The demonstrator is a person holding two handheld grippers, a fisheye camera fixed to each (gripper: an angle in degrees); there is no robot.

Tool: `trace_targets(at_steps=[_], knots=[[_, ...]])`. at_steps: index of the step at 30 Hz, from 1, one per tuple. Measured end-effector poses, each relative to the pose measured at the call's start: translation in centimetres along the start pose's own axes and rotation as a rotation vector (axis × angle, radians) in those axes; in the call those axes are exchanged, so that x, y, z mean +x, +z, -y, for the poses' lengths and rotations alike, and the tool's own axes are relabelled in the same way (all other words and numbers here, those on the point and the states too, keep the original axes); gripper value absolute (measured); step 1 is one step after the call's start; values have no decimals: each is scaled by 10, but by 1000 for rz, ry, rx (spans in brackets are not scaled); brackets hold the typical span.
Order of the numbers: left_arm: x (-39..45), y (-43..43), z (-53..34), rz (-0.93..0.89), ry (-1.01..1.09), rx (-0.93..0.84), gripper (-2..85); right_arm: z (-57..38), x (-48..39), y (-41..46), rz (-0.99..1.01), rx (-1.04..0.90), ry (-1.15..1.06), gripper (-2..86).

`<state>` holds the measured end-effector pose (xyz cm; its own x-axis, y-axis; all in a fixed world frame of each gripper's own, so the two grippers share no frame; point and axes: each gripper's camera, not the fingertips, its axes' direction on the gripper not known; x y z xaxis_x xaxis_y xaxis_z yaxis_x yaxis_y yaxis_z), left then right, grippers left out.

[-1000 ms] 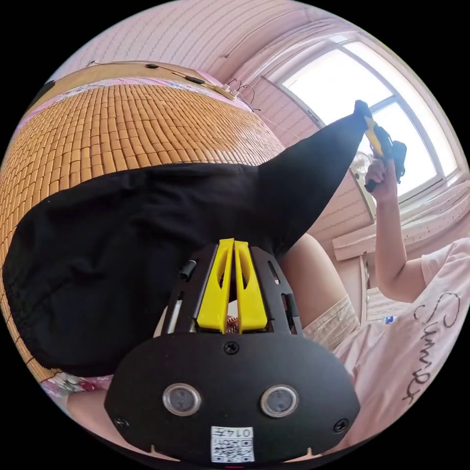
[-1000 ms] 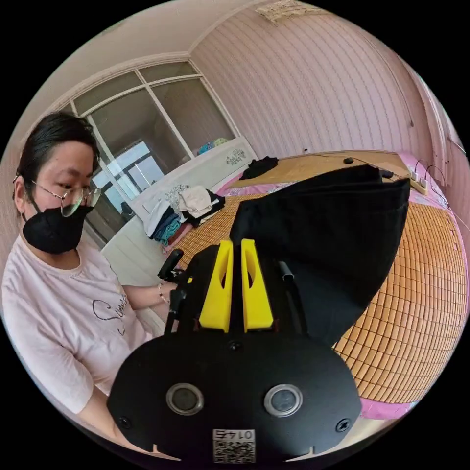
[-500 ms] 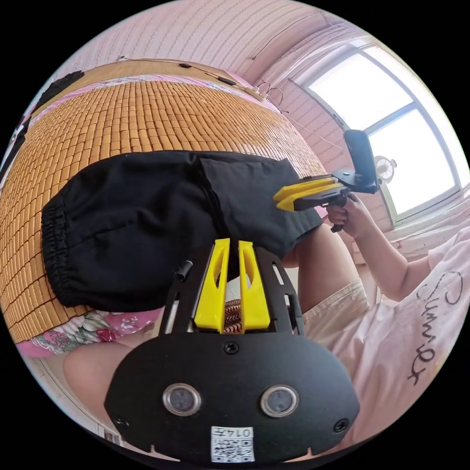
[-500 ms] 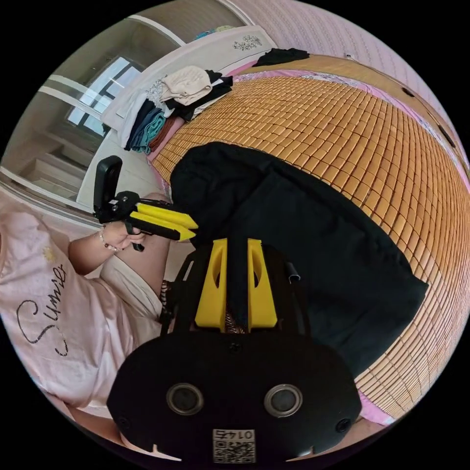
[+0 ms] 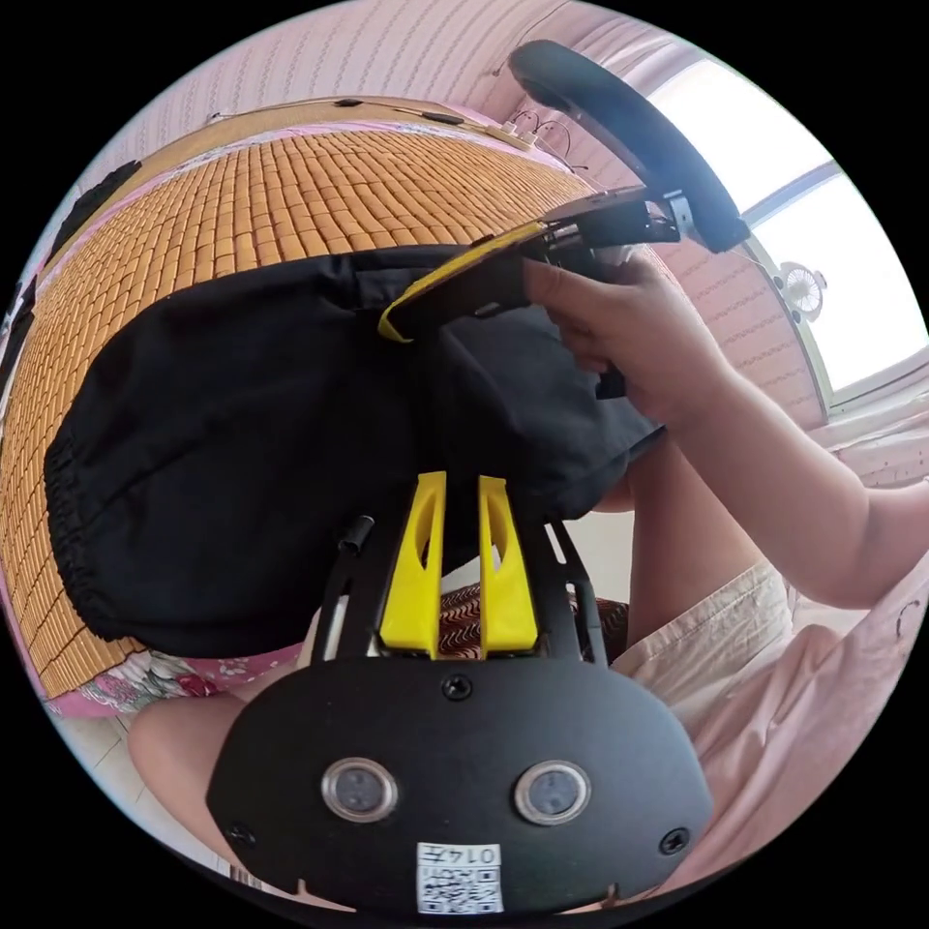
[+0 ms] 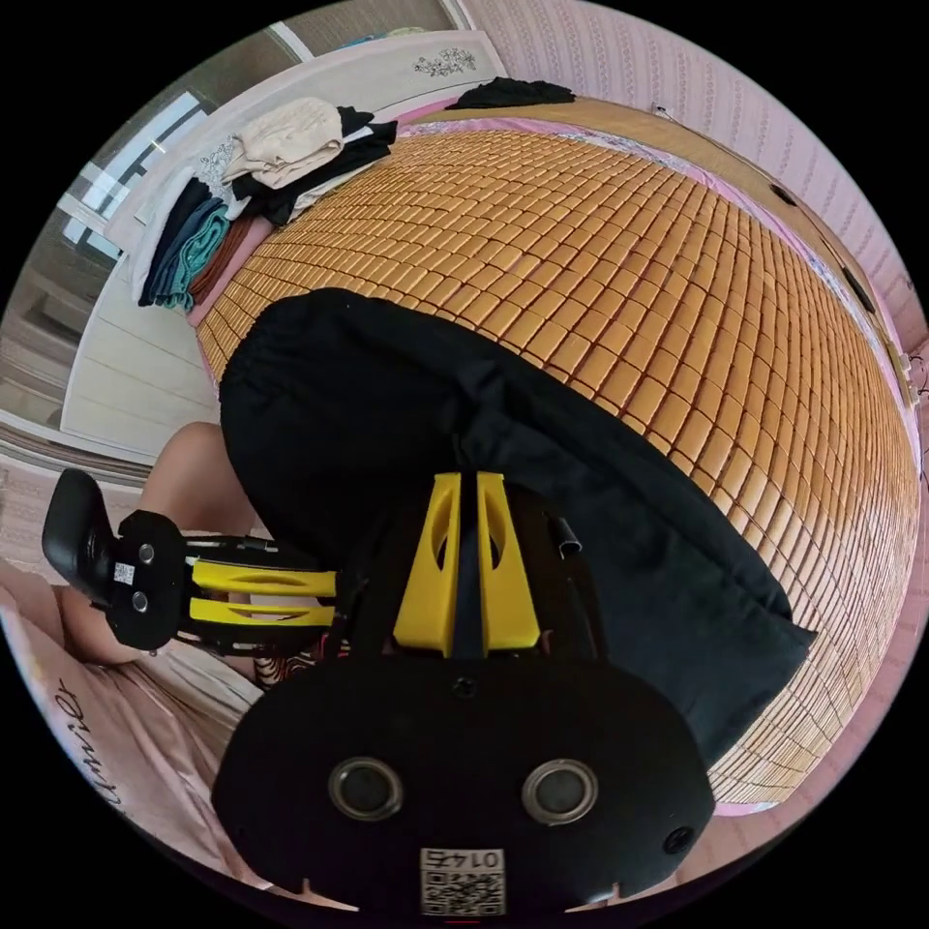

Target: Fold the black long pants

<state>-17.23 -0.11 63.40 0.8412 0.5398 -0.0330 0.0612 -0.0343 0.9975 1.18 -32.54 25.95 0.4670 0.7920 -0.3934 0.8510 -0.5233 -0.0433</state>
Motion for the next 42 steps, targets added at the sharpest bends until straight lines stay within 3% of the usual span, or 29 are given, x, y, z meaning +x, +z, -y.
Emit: trace_targets(at_steps=[9, 15, 20, 23, 26, 30, 37, 42], knots=[[49, -30, -19, 66, 142, 140, -9, -38, 31, -73, 255, 213, 117, 13], [57, -61, -30, -87, 163, 290, -10, -34, 18, -122, 288, 339, 57, 11], [11, -131, -66, -7, 3, 412, -7, 39, -28, -135, 437, 331, -172, 20], [-40, -139, -88, 164, -185, 309, 2, 98, -72, -94, 490, 245, -256, 39], [-74, -125, -107, 326, -331, 214, 31, 120, -85, -47, 381, 142, -211, 30], [-67, -110, -104, 319, -314, 227, 29, 68, -48, -61, 284, 195, -155, 5], [35, -8, -29, -24, 101, 143, -8, -2, 17, -72, 91, 109, 56, -3], [87, 64, 5, 51, 233, 35, -10, 69, -1, -45, -7, 29, -78, -4]])
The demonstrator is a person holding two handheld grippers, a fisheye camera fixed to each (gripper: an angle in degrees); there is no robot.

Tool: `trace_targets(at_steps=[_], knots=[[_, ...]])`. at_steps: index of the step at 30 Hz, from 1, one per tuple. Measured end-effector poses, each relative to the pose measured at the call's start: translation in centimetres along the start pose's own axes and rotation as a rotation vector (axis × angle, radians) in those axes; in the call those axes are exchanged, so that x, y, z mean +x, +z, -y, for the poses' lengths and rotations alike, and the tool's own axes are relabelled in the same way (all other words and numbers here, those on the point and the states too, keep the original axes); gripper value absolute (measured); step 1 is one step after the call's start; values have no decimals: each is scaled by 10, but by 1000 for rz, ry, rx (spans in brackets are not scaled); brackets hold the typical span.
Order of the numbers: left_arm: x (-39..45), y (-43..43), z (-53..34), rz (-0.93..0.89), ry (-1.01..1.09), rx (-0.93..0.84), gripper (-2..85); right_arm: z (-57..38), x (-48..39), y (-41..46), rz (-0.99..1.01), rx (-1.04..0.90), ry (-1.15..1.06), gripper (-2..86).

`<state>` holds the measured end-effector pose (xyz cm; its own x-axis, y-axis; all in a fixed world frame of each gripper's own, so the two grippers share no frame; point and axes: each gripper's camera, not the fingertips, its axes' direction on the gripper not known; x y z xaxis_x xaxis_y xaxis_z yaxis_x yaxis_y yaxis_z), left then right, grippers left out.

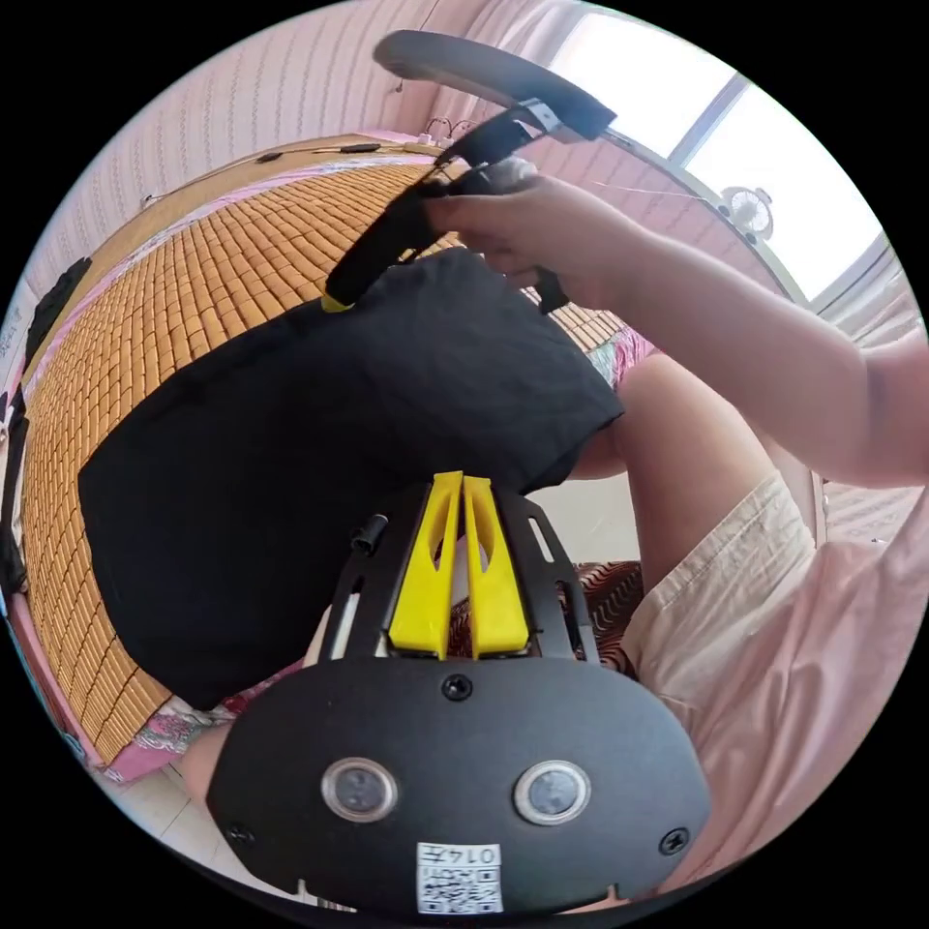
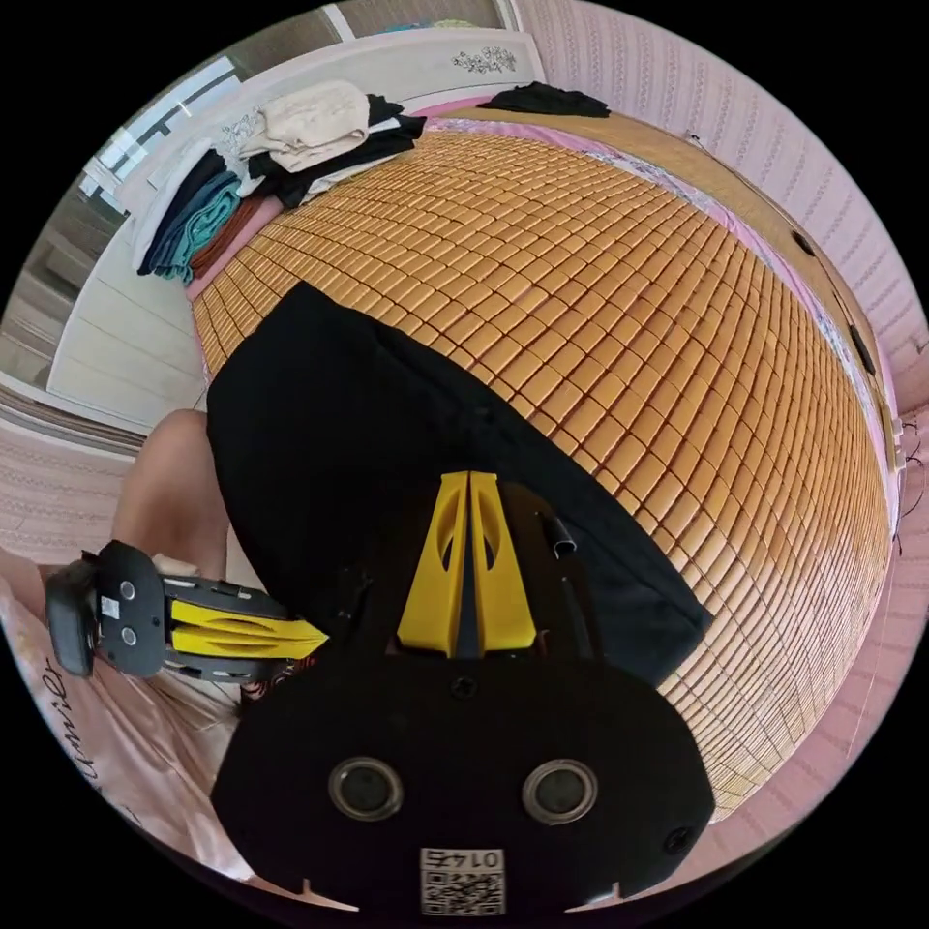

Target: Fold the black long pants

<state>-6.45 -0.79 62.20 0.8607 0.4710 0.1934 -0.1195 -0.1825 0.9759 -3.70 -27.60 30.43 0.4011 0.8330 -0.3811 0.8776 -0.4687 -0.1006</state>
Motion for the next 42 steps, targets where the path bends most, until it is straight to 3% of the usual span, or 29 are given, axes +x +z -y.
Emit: trace_targets(at_steps=[2, 5, 8, 11, 14, 19, 21, 24, 31, 37, 42], knots=[[0, 32, 8, 37, -4, -71, -10, 25, 0, 31, -89, -114, -38, -5], [1, 50, 9, 44, -14, -92, -10, 48, 11, 41, -42, -248, -62, -5], [9, 45, 14, 64, 2, -72, -10, 63, 13, 16, -87, -168, -87, -5], [11, 57, 21, 80, 9, -98, -9, 74, 25, 47, -43, -302, -98, -5], [8, 67, 23, 50, -11, -121, -7, 70, 44, 35, 30, -243, -56, -3], [8, 38, 32, -38, 15, -32, 15, -25, 76, -55, -49, 87, 84, 14], [0, 28, 45, -73, 15, 14, 34, -73, 92, -72, -62, 119, 182, 42], [-16, 18, 77, -108, 30, 127, 50, -148, 117, -75, -1, 71, 345, 80], [-23, 53, 211, -117, 122, 57, 60, -241, 147, -35, 238, -91, 553, 169], [-8, 94, 310, -110, 132, 1, 80, -252, 173, -10, 360, -137, 548, 118], [-4, 157, 358, -104, 147, -255, 76, -258, 185, 10, 465, -187, 495, 56]])
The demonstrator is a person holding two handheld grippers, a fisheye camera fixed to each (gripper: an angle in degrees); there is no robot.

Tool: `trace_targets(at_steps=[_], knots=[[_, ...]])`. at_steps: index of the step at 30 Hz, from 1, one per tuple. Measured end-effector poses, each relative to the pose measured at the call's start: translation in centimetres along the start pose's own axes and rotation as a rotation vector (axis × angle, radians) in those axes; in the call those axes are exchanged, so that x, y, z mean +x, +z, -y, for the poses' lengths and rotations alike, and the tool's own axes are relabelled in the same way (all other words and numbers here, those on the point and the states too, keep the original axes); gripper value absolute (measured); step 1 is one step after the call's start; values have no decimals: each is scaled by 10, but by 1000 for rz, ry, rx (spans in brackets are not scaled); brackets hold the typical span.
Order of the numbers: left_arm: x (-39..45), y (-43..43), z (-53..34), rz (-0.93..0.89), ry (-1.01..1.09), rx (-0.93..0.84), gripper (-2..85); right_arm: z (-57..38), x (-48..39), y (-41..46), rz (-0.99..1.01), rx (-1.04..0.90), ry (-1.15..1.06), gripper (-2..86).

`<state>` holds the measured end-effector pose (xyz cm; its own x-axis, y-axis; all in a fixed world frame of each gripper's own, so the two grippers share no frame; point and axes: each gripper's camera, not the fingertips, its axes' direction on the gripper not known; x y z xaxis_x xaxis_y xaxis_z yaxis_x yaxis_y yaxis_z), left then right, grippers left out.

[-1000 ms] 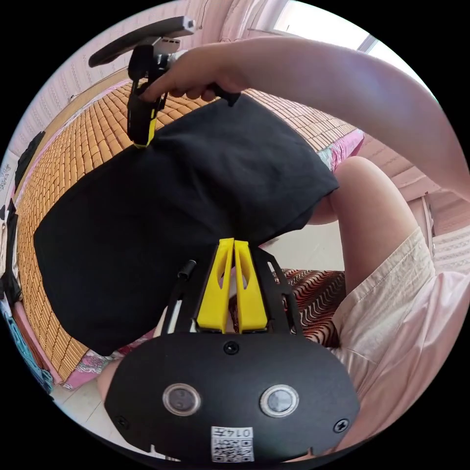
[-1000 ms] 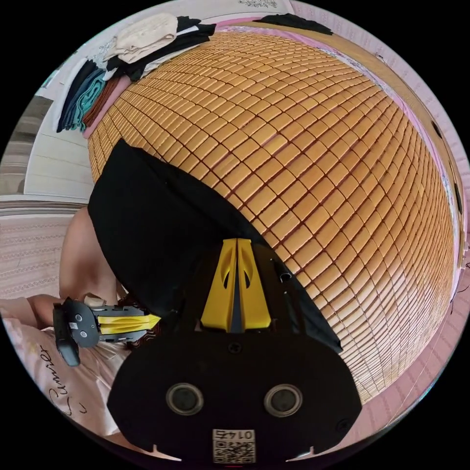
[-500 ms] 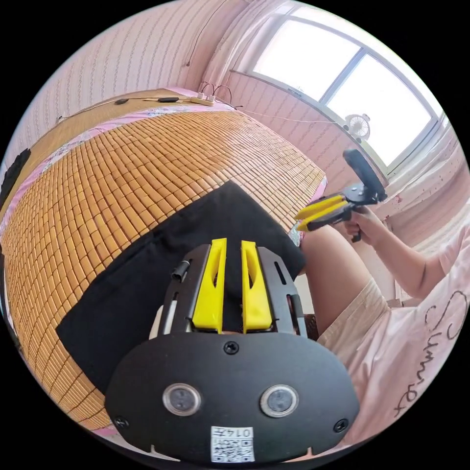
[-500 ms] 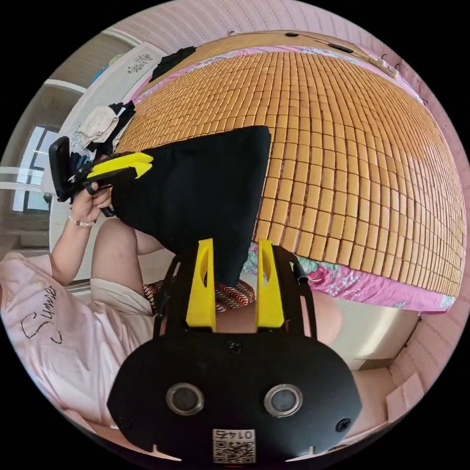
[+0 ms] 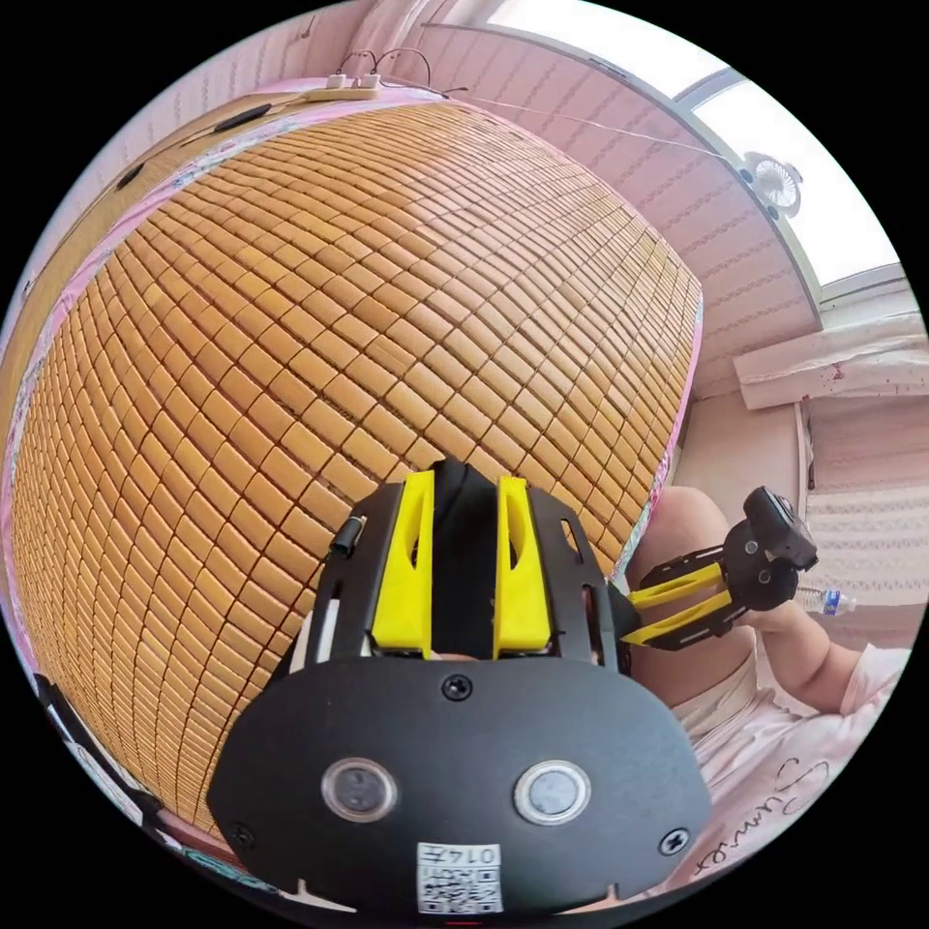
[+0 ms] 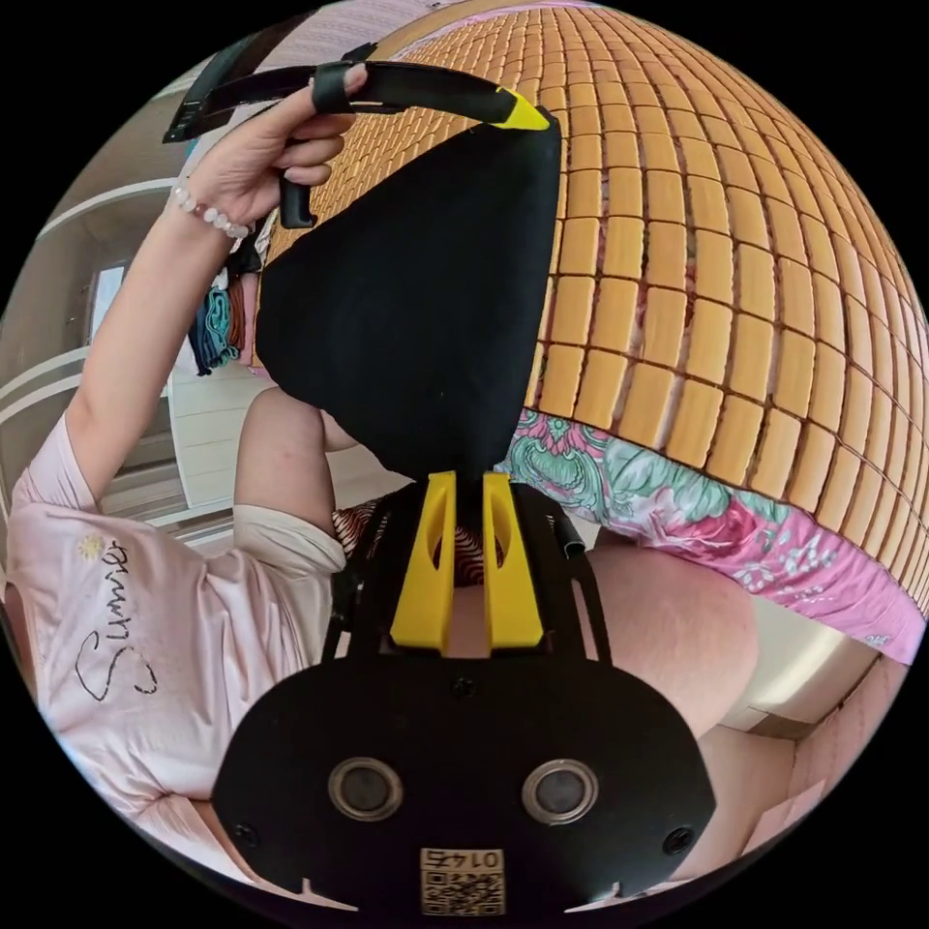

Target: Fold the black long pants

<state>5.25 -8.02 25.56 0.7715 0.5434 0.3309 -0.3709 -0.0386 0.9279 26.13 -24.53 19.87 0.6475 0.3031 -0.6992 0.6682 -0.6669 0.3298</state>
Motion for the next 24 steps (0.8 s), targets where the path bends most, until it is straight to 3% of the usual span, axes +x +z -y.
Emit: trace_targets(at_steps=[2, 6, 12, 16, 20, 24], knots=[[3, 13, 9, 31, 46, -63, 10, -3, 4, -5, 18, 21, -30, 27], [11, 5, 16, 92, 118, -40, -5, -27, 20, -33, 91, 177, -62, 12], [22, -57, 41, -72, 123, 163, -9, -83, 44, -93, 45, 415, -36, 7], [26, -129, 25, -117, 174, 306, -9, -111, 21, -129, 24, 546, -163, 8], [-10, -207, -57, -70, 156, 384, -5, -87, -26, -122, 105, 516, -403, 13], [-52, -258, -174, 68, 50, 416, 20, -15, -115, -45, 263, 292, -718, 34]])
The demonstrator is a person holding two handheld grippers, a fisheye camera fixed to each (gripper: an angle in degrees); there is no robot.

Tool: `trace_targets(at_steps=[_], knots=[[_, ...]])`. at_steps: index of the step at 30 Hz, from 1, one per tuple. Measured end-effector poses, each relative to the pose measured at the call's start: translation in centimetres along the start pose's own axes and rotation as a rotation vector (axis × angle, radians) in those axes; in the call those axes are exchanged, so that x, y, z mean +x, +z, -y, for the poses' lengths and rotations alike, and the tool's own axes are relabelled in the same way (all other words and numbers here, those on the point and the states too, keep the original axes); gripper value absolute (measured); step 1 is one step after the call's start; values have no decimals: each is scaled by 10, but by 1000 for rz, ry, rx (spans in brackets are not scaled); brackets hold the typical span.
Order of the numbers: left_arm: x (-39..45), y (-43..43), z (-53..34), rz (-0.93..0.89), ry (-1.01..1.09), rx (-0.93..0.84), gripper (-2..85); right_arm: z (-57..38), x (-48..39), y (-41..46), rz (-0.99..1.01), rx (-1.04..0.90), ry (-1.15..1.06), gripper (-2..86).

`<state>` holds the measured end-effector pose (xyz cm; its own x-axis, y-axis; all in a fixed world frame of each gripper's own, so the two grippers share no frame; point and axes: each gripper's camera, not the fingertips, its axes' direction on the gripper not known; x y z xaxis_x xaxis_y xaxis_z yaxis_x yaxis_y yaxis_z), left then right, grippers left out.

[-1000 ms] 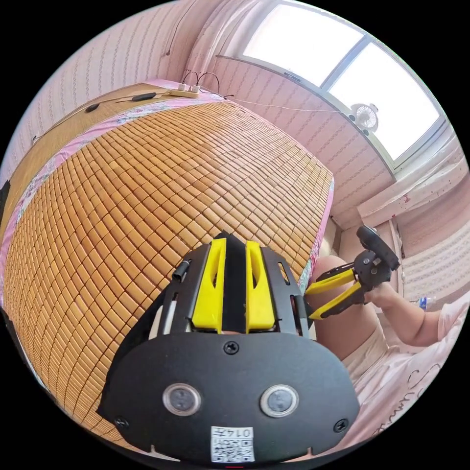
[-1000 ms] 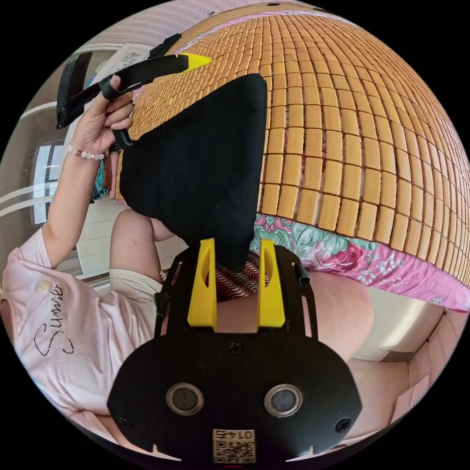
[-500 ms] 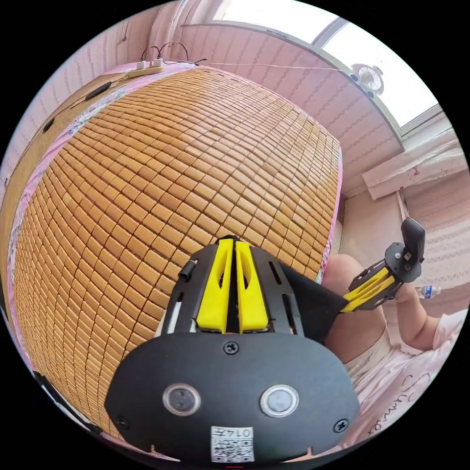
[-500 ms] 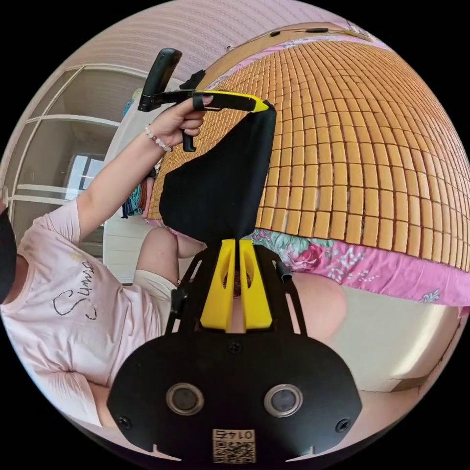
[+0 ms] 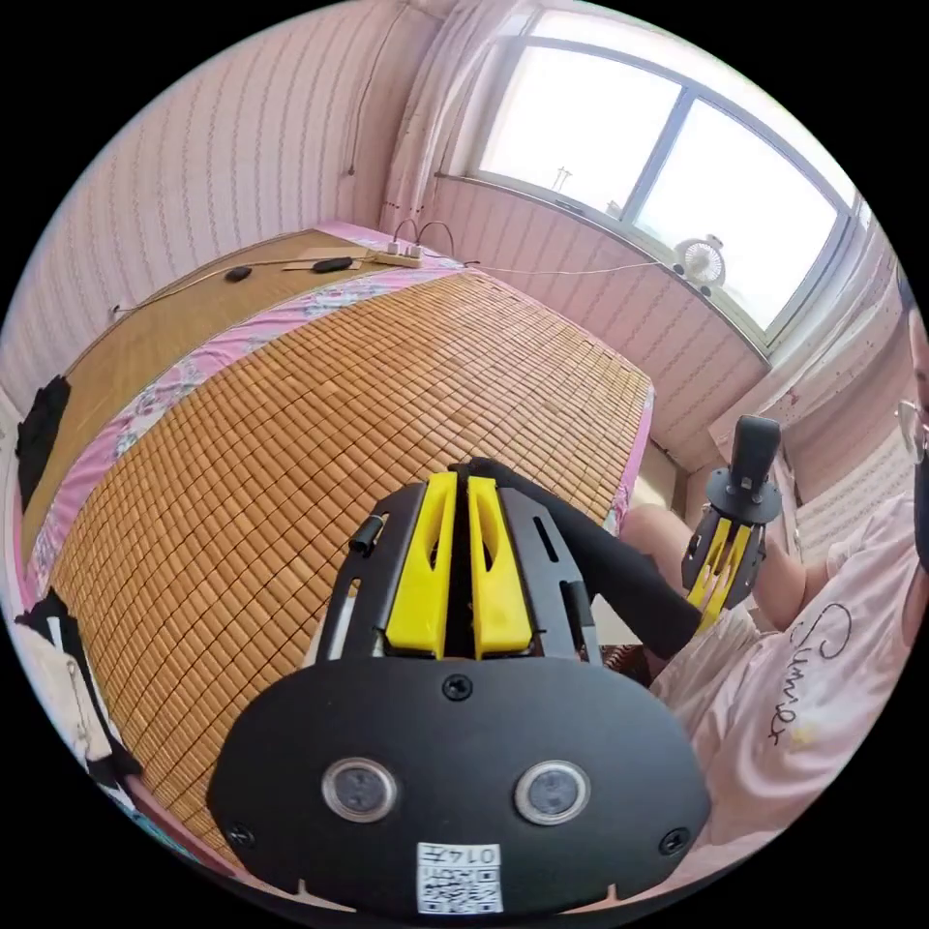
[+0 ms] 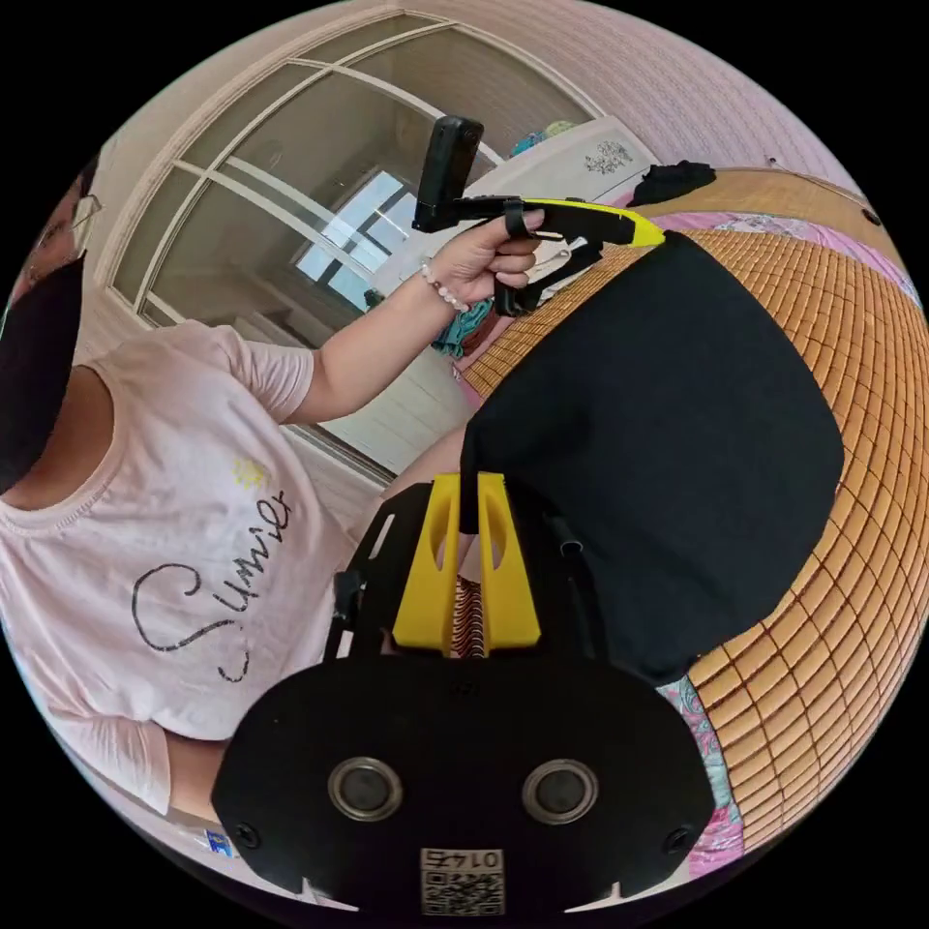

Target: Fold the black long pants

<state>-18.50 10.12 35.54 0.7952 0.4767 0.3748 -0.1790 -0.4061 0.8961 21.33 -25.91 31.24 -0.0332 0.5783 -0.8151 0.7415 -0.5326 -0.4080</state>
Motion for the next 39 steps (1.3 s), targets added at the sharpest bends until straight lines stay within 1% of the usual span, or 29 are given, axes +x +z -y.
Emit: trace_targets(at_steps=[1, 2, 3, 4, 5, 6, 8, 10, 13, 15, 17, 19, 22, 23, 25, 26, 27, 29, 30, 31, 32, 33, 34, 35, 36, 37, 38, 39], knots=[[-16, -23, -36, 107, -67, -10, 32, 17, 9, 43, 55, -71, 0, 47], [-31, -41, -74, 231, -143, -27, 46, 22, 16, 62, 72, -105, 16, 54], [-38, -49, -92, 275, -184, -37, 53, 26, 31, 95, 68, -181, 82, 63], [-52, -62, -126, 315, -281, -60, 63, 24, 40, 113, 31, -231, 137, 67], [-62, -72, -157, 285, -365, -71, 68, 22, 40, 115, 29, -232, 147, 68], [-64, -77, -171, 256, -399, -62, 67, 18, 38, 110, 45, -195, 144, 71], [-62, -88, -215, 141, -491, 12, 74, 10, 36, 88, 6, -100, 182, 77], [-58, -90, -237, 65, -559, 62, 87, -4, 38, 56, -173, 34, 268, 100], [-55, -84, -257, -41, -636, 132, 124, -16, 51, 41, -418, 101, 423, 143], [-56, -75, -260, -73, -666, 112, 138, -19, 60, 47, -471, 123, 477, 159], [-58, -66, -262, -99, -691, 101, 147, -17, 72, 61, -450, 125, 522, 165], [-58, -60, -261, -139, -699, 72, 143, -11, 85, 84, -384, 102, 554, 139], [-54, -53, -262, -179, -695, -1, 104, -1, 85, 106, -335, 101, 555, 79], [-51, -58, -265, -154, -701, 10, 82, 2, 82, 108, -331, 98, 552, 69], [-51, -72, -271, -177, -722, 45, 53, 23, 60, 110, -297, 118, 480, 42], [-53, -83, -279, -209, -759, 94, 49, 32, 52, 111, -293, 116, 450, 39], [-54, -88, -283, -219, -776, 116, 47, 53, 33, 115, -293, 97, 377, 34], [-47, -115, -298, -179, -808, 189, 43, 93, 0, 125, -303, 51, 238, 29], [-45, -123, -302, -166, -817, 217, 43, 124, -25, 136, -302, 17, 130, 27], [-40, -143, -314, -145, -844, 284, 42, 155, -52, 150, -300, -23, 13, 26], [-37, -165, -328, -132, -879, 377, 42, 170, -65, 159, -300, -44, -41, 25], [-35, -178, -337, -121, -896, 430, 42, 200, -93, 177, -294, -82, -153, 23], [-30, -206, -354, -88, -926, 540, 41, 229, -120, 197, -280, -112, -266, 22], [-26, -236, -371, -38, -952, 644, 41, 243, -133, 207, -271, -127, -318, 21], [-23, -250, -379, -5, -959, 688, 41, 271, -158, 226, -245, -151, -412, 20], [-18, -283, -393, 71, -969, 776, 41, 298, -182, 245, -215, -170, -493, 19], [-13, -316, -404, 155, -970, 855, 41, 312, -193, 253, -203, -175, -530, 19], [-11, -333, -409, 203, -963, 891, 41, 339, -215, 268, -187, -176, -600, 20]])
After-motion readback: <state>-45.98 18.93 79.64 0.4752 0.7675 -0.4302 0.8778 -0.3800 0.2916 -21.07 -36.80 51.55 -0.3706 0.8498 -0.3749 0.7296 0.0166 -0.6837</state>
